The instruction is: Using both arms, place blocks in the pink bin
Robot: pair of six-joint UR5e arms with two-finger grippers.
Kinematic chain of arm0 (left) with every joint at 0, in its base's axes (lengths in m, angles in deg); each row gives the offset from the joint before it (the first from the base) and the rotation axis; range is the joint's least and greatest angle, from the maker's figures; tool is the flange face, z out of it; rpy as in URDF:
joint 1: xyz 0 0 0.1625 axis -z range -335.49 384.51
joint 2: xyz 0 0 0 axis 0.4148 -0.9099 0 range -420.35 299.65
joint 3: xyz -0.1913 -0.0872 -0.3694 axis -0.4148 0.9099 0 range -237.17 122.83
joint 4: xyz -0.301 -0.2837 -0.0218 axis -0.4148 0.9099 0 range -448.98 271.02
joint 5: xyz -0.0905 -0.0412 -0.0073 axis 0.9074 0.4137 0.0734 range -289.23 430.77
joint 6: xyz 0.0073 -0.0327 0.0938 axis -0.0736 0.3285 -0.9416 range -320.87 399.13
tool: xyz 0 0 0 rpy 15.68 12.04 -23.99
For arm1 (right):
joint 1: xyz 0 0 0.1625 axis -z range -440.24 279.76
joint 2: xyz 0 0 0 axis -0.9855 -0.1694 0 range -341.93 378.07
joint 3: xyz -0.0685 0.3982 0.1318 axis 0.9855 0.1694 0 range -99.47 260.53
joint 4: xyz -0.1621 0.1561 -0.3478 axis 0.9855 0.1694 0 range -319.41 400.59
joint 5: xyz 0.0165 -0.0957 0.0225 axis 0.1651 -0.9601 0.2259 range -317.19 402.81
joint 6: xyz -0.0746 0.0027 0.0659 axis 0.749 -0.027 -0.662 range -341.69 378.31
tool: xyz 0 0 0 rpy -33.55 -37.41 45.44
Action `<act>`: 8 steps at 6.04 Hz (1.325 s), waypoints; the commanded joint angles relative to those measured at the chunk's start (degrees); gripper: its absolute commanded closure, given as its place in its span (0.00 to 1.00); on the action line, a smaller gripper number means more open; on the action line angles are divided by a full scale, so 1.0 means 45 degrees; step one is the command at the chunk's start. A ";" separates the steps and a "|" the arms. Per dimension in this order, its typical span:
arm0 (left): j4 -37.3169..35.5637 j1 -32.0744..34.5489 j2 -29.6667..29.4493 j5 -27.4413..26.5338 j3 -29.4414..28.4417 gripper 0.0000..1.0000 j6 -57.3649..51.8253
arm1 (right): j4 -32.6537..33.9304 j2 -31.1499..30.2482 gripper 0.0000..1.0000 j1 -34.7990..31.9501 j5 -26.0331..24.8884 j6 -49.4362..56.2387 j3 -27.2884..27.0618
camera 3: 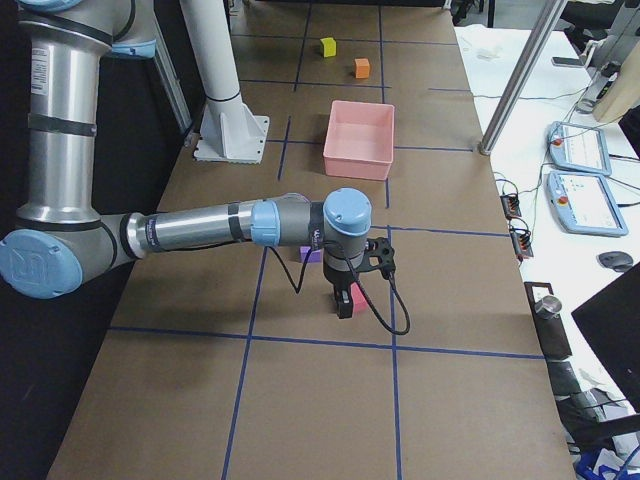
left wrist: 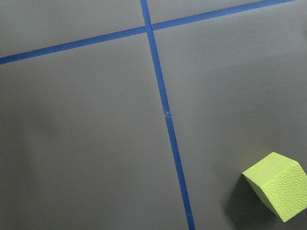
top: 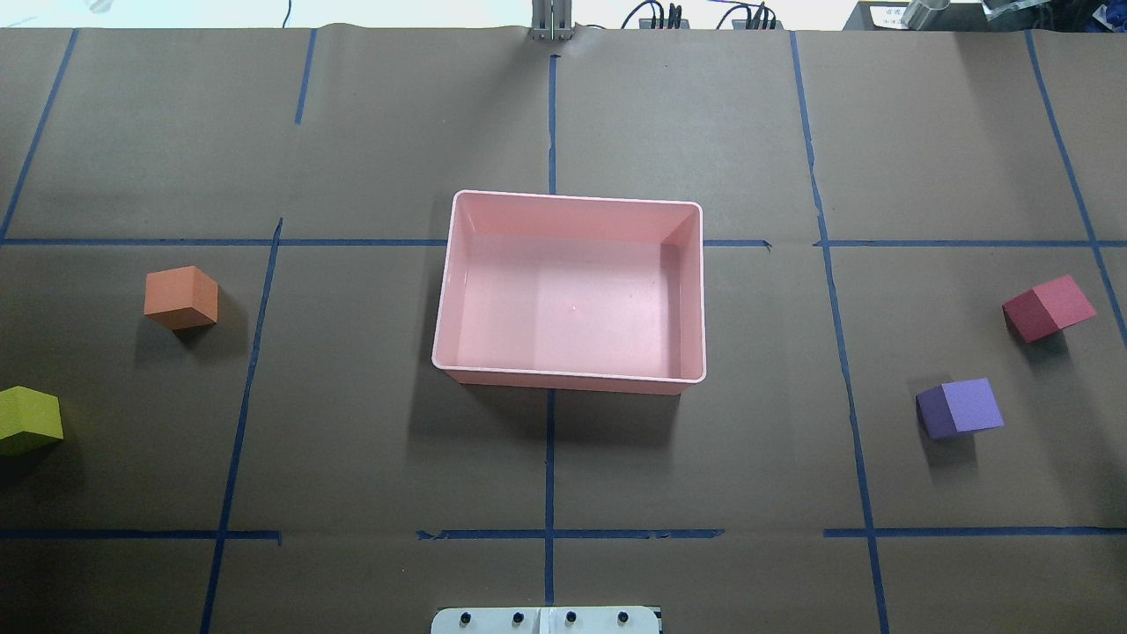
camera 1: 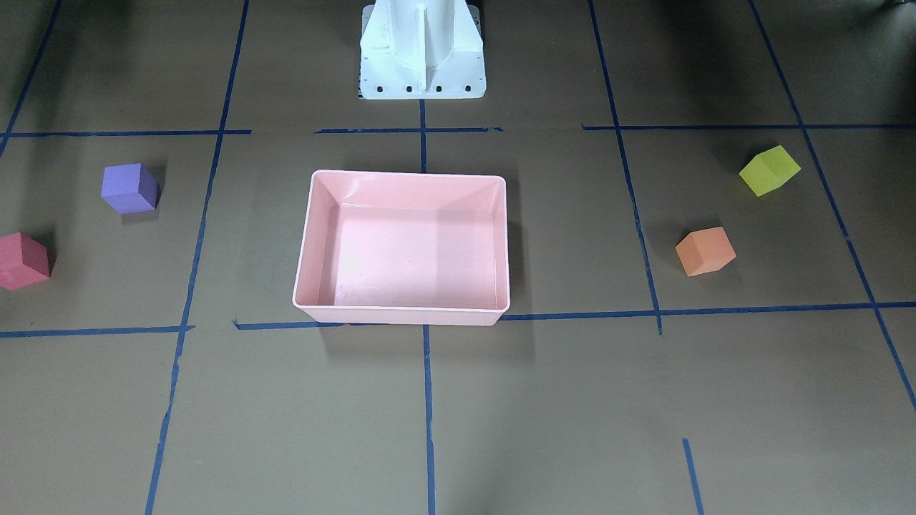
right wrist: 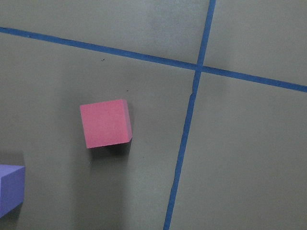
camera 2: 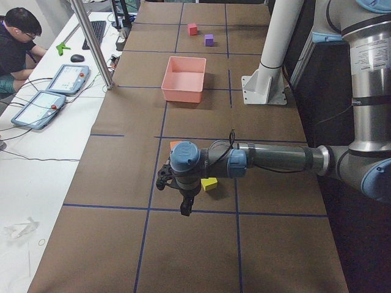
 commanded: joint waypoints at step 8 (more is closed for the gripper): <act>-0.0019 0.0000 -0.0019 0.0040 0.0136 0.00 -0.0039 | -0.7130 0.0430 0.02 0.3671 -0.0099 -0.4028 0.2903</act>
